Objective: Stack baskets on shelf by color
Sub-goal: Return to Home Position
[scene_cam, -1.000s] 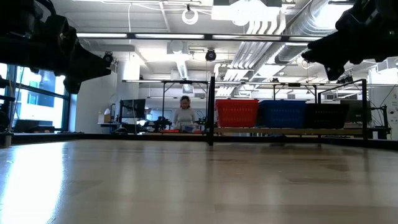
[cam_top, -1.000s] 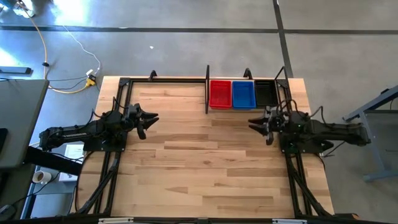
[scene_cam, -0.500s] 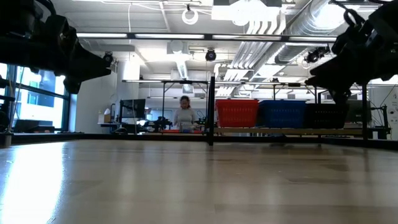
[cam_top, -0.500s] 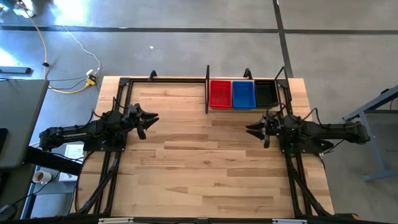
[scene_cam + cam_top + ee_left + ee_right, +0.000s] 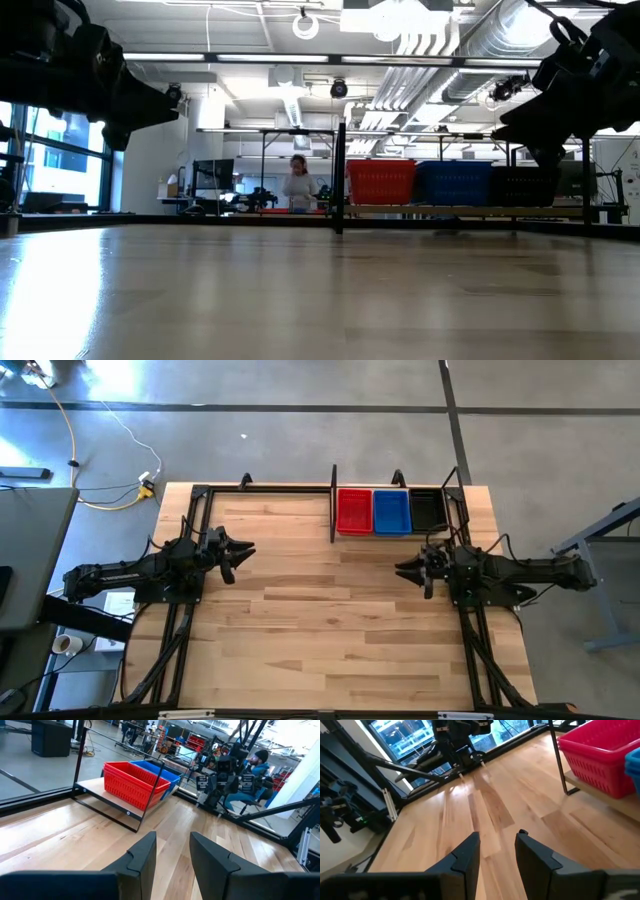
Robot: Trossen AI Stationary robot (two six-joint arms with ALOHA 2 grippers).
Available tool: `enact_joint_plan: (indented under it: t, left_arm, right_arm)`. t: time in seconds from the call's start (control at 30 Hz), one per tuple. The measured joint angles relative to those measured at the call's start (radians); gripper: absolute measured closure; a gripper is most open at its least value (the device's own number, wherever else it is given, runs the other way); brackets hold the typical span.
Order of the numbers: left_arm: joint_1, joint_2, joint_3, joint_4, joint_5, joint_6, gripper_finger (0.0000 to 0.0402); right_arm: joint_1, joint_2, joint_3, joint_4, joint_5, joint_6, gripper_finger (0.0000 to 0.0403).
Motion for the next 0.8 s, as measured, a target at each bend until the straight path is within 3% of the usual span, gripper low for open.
enact_joint_plan:
  t: [0.8]
  left_arm:
    - [0.000,0.000,0.000,0.000,0.000,0.000,0.0294]
  right_arm:
    - [0.000,0.000,0.000,-0.001,0.000,-0.042,0.0292]
